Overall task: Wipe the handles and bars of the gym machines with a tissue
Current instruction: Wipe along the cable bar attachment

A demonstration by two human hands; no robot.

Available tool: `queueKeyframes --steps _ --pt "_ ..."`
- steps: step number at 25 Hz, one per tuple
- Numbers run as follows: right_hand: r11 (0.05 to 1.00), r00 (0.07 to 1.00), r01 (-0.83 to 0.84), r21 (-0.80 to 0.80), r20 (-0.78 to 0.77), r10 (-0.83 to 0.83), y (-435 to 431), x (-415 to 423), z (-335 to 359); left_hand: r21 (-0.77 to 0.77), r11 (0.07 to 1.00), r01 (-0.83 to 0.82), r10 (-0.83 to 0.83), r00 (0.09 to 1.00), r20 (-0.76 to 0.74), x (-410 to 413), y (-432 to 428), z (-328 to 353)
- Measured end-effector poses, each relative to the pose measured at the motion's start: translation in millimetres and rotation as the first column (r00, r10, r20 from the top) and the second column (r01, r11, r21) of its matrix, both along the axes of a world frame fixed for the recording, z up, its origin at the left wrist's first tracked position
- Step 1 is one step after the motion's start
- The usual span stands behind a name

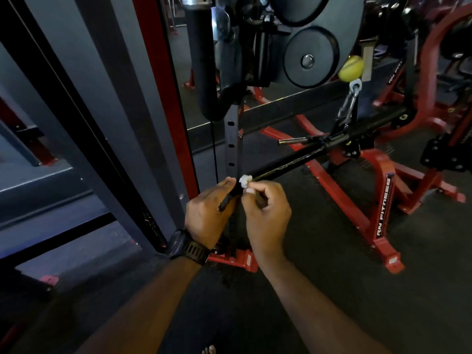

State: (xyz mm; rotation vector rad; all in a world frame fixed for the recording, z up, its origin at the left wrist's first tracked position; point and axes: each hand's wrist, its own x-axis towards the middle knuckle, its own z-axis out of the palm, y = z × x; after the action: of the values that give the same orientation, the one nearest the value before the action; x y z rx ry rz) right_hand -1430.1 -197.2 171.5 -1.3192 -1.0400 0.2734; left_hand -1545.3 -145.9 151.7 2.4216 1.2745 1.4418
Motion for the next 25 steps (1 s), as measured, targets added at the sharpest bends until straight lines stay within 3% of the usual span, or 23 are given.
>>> queueKeyframes --steps 3,6,7,9,10,13,14,17,20,21,24,25 --pt "1.000 0.867 0.017 0.006 0.499 -0.017 2.2 6.6 3.2 0.013 0.999 0.038 -0.039 0.999 0.016 -1.4 -1.4 -1.0" --pt "0.996 0.620 -0.042 -0.079 0.780 0.088 9.9 34.3 6.9 0.016 0.999 0.031 -0.032 0.999 0.040 -5.1 0.0 -1.4" --pt "0.996 0.587 -0.033 -0.083 0.805 0.086 13.8 44.4 9.4 0.018 1.000 0.018 -0.019 0.999 0.048 -5.3 -0.2 -2.2" --pt "0.989 0.665 -0.043 -0.140 0.735 0.132 20.0 48.7 18.6 0.035 0.999 0.009 -0.011 0.999 0.051 -4.7 -0.9 -3.0" --pt "0.979 0.654 -0.077 -0.191 0.731 0.194 20.6 43.6 21.9 0.048 0.999 0.016 -0.018 0.999 0.044 -5.2 -0.5 -4.0" --pt "0.918 0.322 -0.155 -0.365 0.859 0.397 23.8 47.2 37.2 0.066 0.997 0.037 -0.038 0.999 0.008 -8.9 -0.2 -6.8" --pt "0.894 0.277 -0.133 -0.428 0.850 0.448 28.5 56.3 48.6 0.067 0.997 0.035 -0.035 0.999 -0.001 -9.7 -0.7 -7.0" --pt "0.885 0.273 -0.072 -0.460 0.844 0.461 37.6 62.3 70.3 0.065 0.997 0.034 -0.034 0.999 0.003 -9.3 -0.4 -5.6" --pt "0.866 0.130 -0.111 -0.487 0.857 0.499 37.2 49.9 76.7 0.077 0.996 0.051 -0.052 0.999 0.008 -10.0 1.0 -4.2" --pt "0.858 0.137 -0.102 -0.503 0.848 0.513 39.4 55.0 80.9 0.078 0.995 0.058 -0.059 0.998 0.002 -10.5 1.5 -4.1" --pt "0.826 0.371 -0.087 -0.558 0.751 0.546 44.3 70.3 92.2 0.077 0.995 0.057 -0.057 0.998 -0.002 -10.2 0.3 -6.8" --pt "0.817 0.376 -0.120 -0.564 0.736 0.563 44.5 69.2 91.1 0.078 0.995 0.056 -0.056 0.998 -0.001 -9.6 -0.1 -7.0"
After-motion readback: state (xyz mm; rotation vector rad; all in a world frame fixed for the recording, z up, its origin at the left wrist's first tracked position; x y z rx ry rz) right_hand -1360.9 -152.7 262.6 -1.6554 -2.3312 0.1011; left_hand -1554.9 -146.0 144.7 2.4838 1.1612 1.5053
